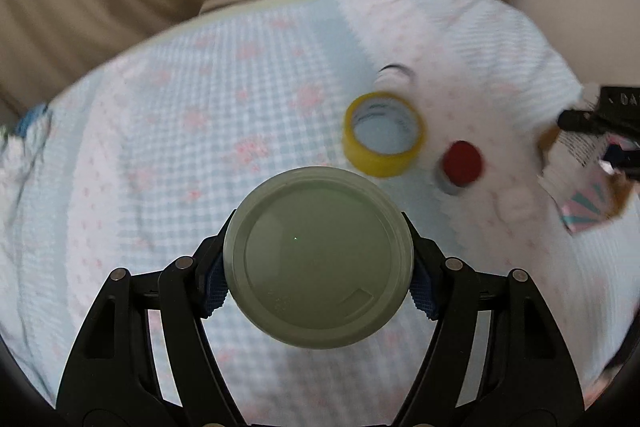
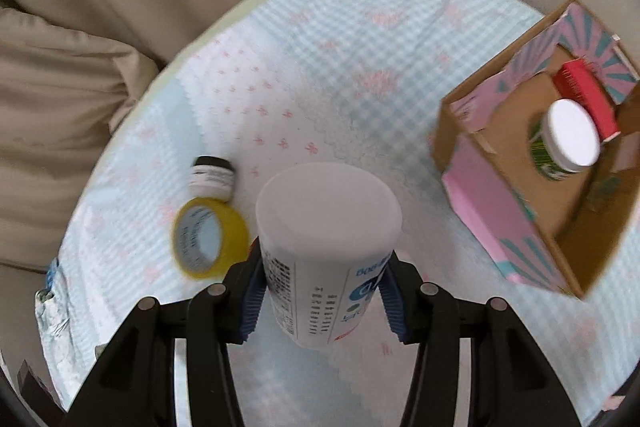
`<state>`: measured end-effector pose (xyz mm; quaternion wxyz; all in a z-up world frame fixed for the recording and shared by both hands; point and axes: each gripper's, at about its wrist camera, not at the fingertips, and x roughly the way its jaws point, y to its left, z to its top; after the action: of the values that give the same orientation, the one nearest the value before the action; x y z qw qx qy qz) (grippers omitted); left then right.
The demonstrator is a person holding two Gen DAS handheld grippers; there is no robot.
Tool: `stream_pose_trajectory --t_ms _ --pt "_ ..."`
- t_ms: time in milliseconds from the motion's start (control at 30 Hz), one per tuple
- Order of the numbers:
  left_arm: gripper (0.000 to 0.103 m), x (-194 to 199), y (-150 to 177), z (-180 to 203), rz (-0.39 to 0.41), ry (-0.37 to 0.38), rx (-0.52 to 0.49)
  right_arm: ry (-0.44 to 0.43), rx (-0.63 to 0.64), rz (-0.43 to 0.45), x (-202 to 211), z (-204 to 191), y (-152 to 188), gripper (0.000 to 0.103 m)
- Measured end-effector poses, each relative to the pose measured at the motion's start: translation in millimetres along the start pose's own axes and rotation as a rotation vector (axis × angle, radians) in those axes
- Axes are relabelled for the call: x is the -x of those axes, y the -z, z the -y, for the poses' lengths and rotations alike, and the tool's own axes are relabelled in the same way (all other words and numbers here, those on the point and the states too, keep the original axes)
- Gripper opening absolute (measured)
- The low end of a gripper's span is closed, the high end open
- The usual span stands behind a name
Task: Organize rigid objects
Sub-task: 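Carry both into the cardboard box and open both tools to release them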
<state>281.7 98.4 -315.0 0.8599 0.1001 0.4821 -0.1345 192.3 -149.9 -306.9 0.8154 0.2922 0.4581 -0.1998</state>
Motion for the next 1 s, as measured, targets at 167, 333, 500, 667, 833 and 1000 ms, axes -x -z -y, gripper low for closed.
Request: stream_pose_trajectory --t_ms 167,333,500,667,833,1000 --pt "0.069 70.3 4.2 12.2 0.029 0.025 -0.075 -0.03 0.021 0.01 73.5 -3.1 14.9 0.047" --pt "0.069 123.7 6.9 25.8 0.057 0.072 -0.063 -0.039 0.055 0.006 136.6 2.2 25.2 0.047" --pt "0.069 150.9 2.5 48.5 0.068 0.117 -0.037 -0.041 0.077 0.02 188.2 22.0 31.3 0.047" --pt "0.069 169.1 -11.7 88.0 0.095 0.151 -0.043 -0.036 0.051 0.034 221.0 56.0 22.6 0.047" --pt "0.069 174.1 -32.5 137.7 0.111 0.176 -0.04 -0.034 0.025 0.05 240.6 100.3 -2.7 0.047" --pt "0.069 162.6 -58.2 196.7 0.102 0.198 -0.015 -0.034 0.02 0.057 245.9 152.1 -44.9 0.047"
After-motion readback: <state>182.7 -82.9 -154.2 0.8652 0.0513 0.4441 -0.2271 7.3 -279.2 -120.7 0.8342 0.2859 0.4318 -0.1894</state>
